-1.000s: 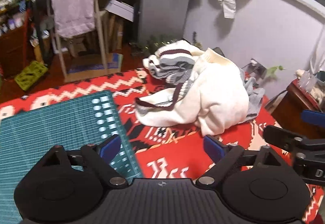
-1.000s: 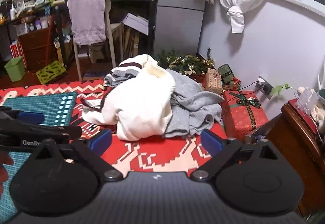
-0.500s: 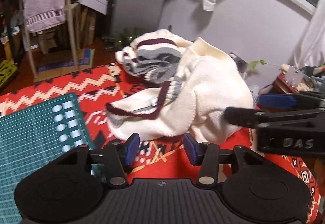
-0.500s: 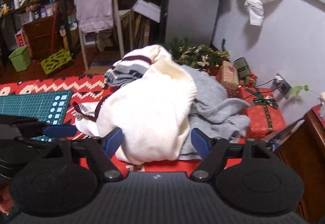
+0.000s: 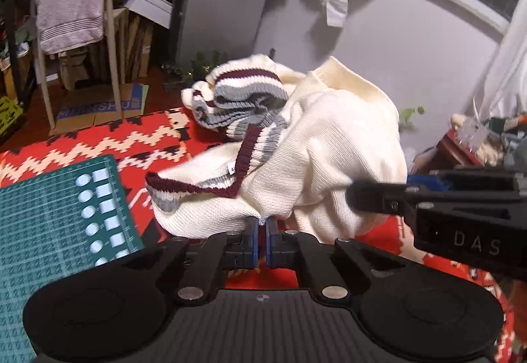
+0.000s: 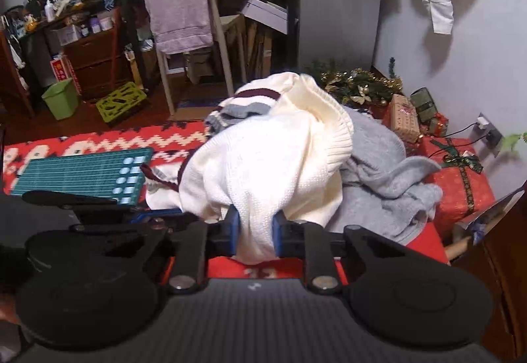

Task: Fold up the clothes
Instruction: 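Grasp the cream knit sweater with both grippers, then lift the sweater with both grippers and carry it onto the green cutting mat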

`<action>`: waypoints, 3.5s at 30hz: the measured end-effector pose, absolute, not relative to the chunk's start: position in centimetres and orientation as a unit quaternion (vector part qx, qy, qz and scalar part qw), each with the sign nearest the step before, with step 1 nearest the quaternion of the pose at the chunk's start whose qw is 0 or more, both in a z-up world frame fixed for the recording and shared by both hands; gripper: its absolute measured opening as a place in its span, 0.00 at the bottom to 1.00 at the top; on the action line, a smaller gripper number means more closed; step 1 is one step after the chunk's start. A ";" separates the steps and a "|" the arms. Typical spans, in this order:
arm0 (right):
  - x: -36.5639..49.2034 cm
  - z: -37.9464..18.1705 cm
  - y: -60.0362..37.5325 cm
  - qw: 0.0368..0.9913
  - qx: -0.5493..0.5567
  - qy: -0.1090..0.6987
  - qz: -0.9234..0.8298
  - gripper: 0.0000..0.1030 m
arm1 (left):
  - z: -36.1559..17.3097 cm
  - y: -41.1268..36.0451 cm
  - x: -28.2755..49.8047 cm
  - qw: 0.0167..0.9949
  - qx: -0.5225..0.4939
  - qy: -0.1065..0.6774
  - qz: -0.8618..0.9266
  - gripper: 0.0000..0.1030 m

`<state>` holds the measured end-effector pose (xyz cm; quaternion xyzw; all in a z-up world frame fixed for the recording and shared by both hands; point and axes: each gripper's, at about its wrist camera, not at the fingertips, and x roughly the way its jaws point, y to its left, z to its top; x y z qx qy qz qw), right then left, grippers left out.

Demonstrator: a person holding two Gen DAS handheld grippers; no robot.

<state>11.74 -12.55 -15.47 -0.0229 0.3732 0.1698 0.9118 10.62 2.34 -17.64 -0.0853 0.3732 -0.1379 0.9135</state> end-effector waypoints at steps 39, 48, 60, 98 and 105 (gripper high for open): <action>-18.7 -13.3 -1.8 0.837 -0.041 0.412 0.358 0.18 | -14.7 17.5 -18.3 0.907 -0.174 0.384 -0.002 0.04; -17.3 -12.0 -5.0 0.845 -0.023 0.403 0.352 0.22 | -14.0 17.9 -19.8 0.901 -0.190 0.390 -0.006 0.07; -11.8 -13.1 -9.9 0.878 -0.004 0.402 0.260 0.32 | -12.5 13.2 -18.6 0.891 -0.185 0.409 -0.059 0.44; 0.3 -18.1 -9.8 0.882 -0.083 0.409 0.220 0.21 | -15.0 13.9 -14.7 0.885 -0.181 0.428 -0.025 0.23; -5.8 -17.0 -11.6 0.857 -0.053 0.450 0.246 0.16 | -15.0 18.0 -13.4 0.895 -0.201 0.399 0.013 0.20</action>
